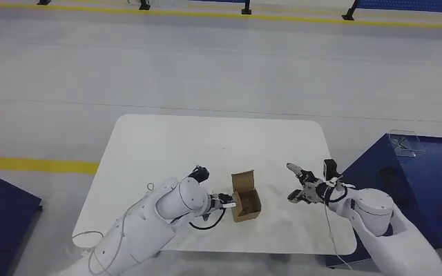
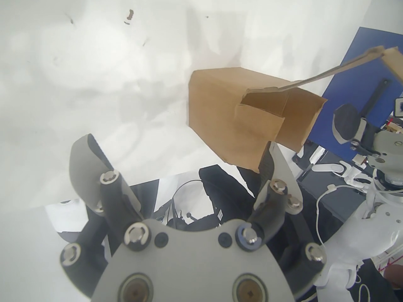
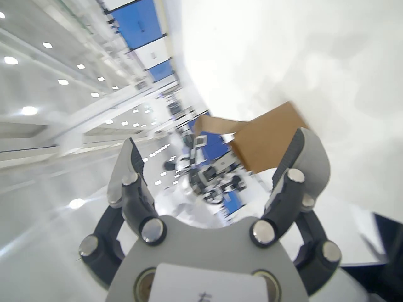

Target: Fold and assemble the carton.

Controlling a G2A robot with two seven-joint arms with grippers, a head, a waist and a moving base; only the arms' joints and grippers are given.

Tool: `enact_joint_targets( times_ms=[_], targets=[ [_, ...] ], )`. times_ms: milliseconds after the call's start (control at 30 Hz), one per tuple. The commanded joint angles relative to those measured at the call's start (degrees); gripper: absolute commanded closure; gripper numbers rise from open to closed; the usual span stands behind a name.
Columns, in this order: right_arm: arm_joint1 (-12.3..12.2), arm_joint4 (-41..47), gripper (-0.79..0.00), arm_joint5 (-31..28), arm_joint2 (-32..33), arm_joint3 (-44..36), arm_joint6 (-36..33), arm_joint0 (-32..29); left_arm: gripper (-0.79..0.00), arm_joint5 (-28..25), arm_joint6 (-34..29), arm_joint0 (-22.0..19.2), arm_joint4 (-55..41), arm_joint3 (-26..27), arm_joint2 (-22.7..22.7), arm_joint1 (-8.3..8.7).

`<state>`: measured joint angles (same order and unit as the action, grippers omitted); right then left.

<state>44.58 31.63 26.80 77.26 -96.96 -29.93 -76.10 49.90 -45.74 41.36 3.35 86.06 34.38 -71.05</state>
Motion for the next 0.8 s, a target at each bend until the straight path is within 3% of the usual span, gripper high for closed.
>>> enact_joint_targets(
  times_ms=[0, 167, 533, 767],
  targets=[
    [-0.19, -10.73, -0.785, 0.09, -0.42, -2.45, 2.93, -0.66, -0.785, 0.1, -0.13, -0.92, -0.12, -1.41, -1.26, -0.7],
    [-0.19, -10.73, -0.785, 0.09, -0.42, -2.45, 2.93, -0.66, -0.785, -0.05, -0.27, -2.58, -1.25, -4.18, -2.94, -2.18],
    [-0.96, -37.43, -0.785, 0.08, -7.1, -7.31, -1.71, -0.8, -0.785, 1.73, 0.72, -4.61, -2.72, -9.11, -4.6, -4.53],
    [-0.52, -42.36, -0.785, -0.58, -10.48, -8.75, -6.28, 0.34, -0.785, 1.8, 1.05, -4.87, -3.11, -9.91, -4.74, -5.23]
  ],
)
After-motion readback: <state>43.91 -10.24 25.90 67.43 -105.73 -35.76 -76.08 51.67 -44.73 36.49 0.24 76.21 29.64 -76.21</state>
